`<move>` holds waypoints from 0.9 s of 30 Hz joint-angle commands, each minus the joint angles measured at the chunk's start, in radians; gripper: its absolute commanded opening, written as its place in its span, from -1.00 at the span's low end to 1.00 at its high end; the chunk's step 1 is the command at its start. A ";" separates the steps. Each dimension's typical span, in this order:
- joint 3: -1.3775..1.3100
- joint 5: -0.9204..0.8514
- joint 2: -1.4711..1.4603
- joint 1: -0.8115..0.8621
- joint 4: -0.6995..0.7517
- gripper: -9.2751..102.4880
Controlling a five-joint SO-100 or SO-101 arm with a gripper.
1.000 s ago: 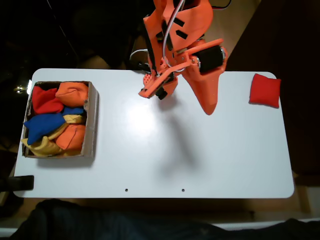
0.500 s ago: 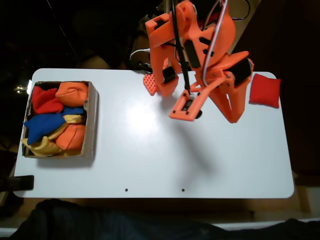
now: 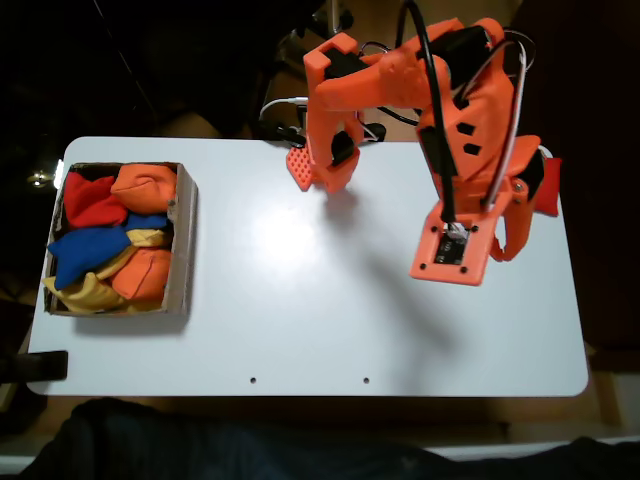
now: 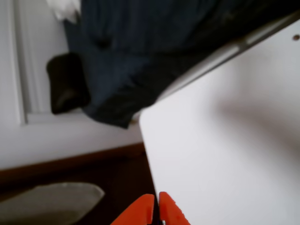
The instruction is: Grasp a bag and put it in the box.
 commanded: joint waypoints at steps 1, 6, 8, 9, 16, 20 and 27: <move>-0.040 -0.017 -0.009 -0.021 -0.026 -0.82; -0.040 -0.054 -0.041 -0.048 -0.048 -0.82; -0.040 -0.074 -0.054 -0.060 -0.055 -0.82; -0.040 -0.080 -0.061 -0.064 -0.061 -0.82; -0.040 -0.173 -0.110 -0.126 -0.097 -0.82; -0.041 -0.235 -0.129 -0.155 -0.120 -0.82; -0.041 -0.290 -0.167 -0.207 -0.143 -0.82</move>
